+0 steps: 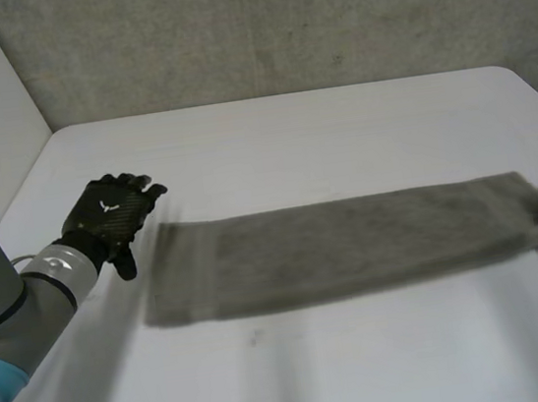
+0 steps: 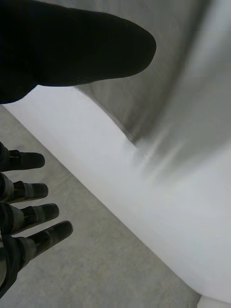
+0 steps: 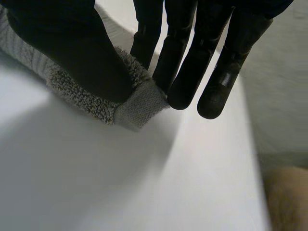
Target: Fold the towel.
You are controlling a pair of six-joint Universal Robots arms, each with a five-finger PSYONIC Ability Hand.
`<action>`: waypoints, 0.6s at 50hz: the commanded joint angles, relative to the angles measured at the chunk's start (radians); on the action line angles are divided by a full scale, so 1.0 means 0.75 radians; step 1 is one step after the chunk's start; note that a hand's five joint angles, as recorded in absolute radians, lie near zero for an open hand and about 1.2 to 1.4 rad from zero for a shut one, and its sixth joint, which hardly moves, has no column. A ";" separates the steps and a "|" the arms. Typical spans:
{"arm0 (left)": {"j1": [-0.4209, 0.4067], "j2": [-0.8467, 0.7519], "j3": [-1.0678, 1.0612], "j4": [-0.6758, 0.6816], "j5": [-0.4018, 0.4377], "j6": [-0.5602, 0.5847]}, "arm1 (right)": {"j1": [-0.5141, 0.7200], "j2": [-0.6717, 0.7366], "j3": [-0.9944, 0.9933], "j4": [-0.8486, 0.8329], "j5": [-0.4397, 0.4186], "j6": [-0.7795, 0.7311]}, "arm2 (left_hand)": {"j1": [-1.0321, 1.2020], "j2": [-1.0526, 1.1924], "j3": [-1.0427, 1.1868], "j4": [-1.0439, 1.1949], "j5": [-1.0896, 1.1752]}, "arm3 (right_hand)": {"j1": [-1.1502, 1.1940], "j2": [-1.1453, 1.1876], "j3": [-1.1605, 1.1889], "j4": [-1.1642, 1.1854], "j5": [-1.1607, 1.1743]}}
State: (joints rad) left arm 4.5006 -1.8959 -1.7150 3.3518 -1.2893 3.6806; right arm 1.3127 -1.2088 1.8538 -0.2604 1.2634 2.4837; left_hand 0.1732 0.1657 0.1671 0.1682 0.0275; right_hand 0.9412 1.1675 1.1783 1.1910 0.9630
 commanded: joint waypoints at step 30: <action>0.002 0.229 -0.076 -0.002 -0.011 -0.351 | 1.318 0.178 -0.455 -0.011 0.070 0.157 | 0.007 0.017 0.015 0.013 -0.032 | 0.607 0.305 0.291 0.274 0.345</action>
State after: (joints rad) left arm 4.5048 -1.7220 -1.7605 3.3502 -1.2984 3.4156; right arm 2.1197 -1.2254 1.5634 -0.2669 1.3152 2.6112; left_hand 0.1731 0.1657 0.1671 0.1681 0.0274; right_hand 0.9413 1.1702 1.1904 1.1941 0.9765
